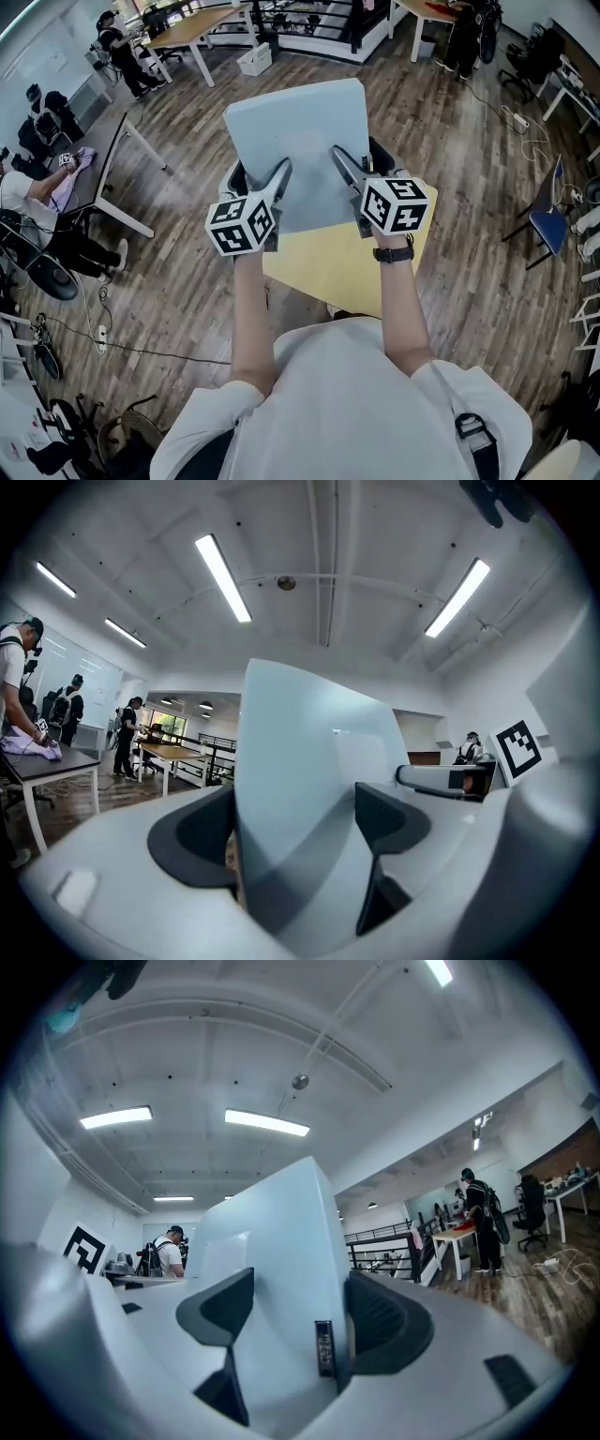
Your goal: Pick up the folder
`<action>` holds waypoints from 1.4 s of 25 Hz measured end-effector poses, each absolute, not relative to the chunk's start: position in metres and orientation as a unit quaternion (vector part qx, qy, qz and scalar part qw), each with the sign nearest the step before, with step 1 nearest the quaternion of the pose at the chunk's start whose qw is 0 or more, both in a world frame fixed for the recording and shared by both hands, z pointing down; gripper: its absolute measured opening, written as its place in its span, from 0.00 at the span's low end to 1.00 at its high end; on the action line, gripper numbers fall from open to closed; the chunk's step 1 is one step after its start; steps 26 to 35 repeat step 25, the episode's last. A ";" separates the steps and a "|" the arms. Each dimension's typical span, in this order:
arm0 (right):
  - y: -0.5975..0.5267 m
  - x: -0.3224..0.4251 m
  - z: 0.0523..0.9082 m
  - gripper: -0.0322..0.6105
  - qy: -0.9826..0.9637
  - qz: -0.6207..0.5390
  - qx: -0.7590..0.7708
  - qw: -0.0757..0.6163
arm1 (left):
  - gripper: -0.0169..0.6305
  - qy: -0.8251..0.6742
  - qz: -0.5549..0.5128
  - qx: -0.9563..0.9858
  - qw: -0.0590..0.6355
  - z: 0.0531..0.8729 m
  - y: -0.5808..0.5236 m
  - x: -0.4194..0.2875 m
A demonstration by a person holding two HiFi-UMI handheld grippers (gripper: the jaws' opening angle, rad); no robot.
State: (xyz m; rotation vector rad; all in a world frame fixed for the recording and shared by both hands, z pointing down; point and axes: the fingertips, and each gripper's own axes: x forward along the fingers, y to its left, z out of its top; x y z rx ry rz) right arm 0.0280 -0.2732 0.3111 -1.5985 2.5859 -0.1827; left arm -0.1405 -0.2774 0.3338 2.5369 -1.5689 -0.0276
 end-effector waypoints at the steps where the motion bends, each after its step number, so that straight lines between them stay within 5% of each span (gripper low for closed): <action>1: -0.272 0.027 0.308 0.57 0.849 -0.055 -0.524 0.048 | 0.66 -0.524 -0.011 0.848 0.074 0.331 -0.276 -0.142; 35: -0.245 0.013 0.336 0.55 0.843 -0.055 -0.533 0.040 | 0.66 -0.510 0.003 0.858 0.059 0.350 -0.255 -0.156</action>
